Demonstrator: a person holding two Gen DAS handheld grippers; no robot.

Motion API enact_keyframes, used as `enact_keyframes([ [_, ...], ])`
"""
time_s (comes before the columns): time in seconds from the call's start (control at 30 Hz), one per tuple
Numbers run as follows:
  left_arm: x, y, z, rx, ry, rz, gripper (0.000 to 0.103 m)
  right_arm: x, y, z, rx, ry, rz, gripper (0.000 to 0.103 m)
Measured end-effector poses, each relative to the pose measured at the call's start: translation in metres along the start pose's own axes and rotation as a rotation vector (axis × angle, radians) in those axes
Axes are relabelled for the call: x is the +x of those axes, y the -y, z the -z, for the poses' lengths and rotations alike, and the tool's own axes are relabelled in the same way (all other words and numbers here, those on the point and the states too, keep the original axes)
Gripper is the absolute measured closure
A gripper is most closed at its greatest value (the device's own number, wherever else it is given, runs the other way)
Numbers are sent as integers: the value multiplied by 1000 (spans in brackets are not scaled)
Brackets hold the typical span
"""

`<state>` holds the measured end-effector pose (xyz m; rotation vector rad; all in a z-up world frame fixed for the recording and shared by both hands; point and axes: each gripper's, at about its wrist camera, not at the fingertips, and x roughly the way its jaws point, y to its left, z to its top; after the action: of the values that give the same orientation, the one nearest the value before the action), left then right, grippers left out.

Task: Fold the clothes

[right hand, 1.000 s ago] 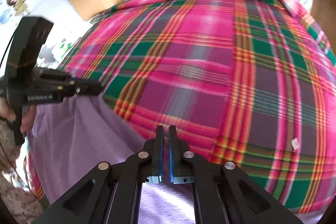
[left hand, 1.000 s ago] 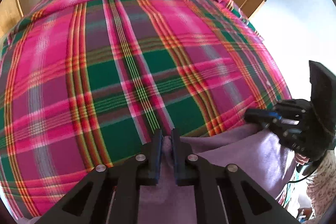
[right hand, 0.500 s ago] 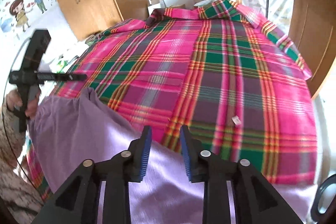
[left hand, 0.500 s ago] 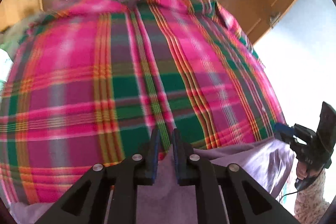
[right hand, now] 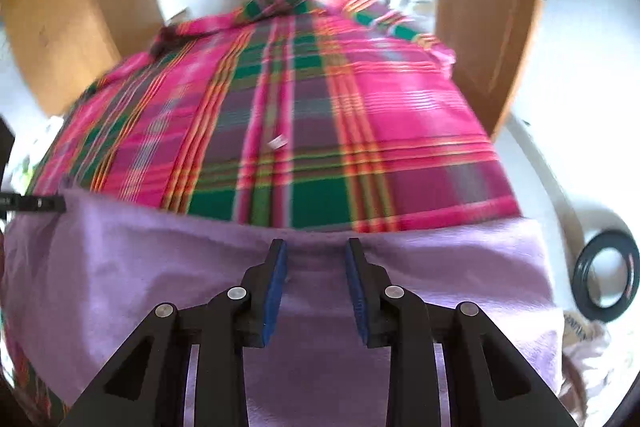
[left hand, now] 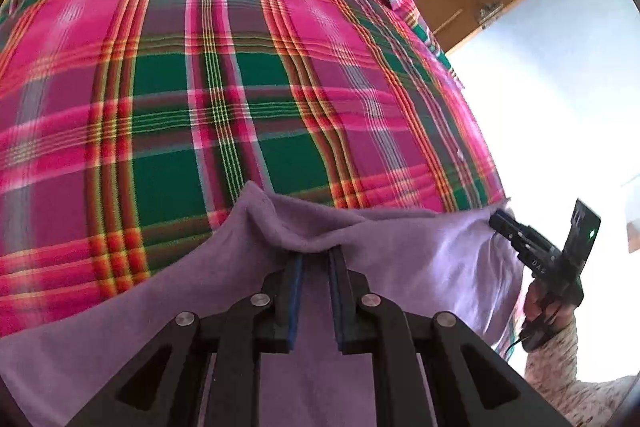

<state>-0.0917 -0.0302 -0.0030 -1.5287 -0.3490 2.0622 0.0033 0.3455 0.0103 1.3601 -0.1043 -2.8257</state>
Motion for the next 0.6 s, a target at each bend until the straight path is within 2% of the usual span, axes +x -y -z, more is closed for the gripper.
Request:
enact_keyframes([
  [0.1, 1, -3, -2, -10, 5, 9, 91, -15, 24, 2, 100, 67, 68, 72],
  [0.2, 0, -7, -3, -40, 9, 27, 91, -21, 54, 9, 220, 64, 101, 71],
  [0.3, 0, -7, -6, -41, 17, 21, 91, -21, 73, 18, 272, 32, 170, 71],
  [0.4, 2, -7, -12, -51, 34, 20, 91, -18, 85, 25, 332, 14, 191, 71],
  [0.6, 8, -17, -31, -112, 99, 24, 91, -22, 81, 27, 318, 28, 212, 71],
])
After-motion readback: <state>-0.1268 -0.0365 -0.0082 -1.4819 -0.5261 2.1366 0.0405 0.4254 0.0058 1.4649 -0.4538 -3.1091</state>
